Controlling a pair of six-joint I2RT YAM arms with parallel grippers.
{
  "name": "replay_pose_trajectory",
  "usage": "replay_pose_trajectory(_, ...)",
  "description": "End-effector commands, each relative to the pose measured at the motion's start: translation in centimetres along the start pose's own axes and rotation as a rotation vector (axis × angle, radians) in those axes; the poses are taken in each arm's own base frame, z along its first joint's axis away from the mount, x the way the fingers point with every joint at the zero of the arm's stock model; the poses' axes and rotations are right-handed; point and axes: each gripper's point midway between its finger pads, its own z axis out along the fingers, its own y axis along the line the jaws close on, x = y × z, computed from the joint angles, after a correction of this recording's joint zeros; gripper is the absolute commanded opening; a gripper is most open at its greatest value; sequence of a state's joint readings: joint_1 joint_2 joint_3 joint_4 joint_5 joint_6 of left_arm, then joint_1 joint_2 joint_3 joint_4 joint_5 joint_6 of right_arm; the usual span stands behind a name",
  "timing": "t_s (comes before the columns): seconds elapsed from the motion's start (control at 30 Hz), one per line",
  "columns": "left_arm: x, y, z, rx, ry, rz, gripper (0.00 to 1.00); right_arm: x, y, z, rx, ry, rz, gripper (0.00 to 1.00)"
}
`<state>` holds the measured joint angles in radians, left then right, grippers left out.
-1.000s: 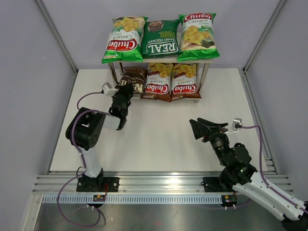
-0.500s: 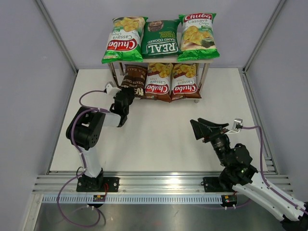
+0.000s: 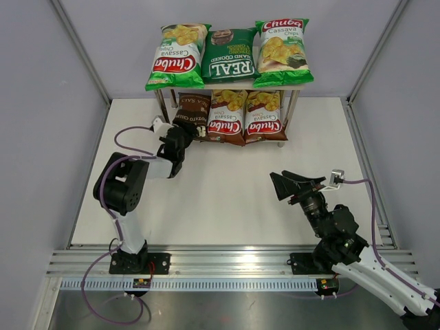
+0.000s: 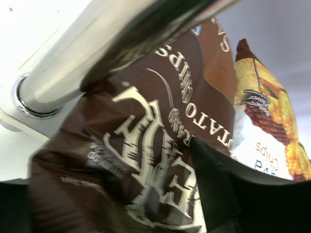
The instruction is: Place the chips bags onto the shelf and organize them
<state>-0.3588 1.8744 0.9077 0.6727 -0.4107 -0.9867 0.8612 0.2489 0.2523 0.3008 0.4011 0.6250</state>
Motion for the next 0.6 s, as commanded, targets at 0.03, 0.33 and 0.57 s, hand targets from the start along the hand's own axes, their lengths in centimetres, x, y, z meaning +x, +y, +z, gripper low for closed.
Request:
replay_pose_trajectory(0.03,-0.9,-0.4,-1.2,-0.02,0.017,0.039,0.78,-1.4,0.7,0.2,0.008,-0.022,-0.021,0.91)
replay_pose_trajectory(0.33,-3.2,-0.2,-4.0,-0.053,0.003,0.069,0.99,0.7,0.3,1.7,0.072,0.111,-0.123,0.91)
replay_pose_trajectory(0.57,-5.8,0.7,-7.1,-0.088,-0.015,0.106,0.99,3.2,-0.5,3.3,0.164,0.27,-0.221,0.93)
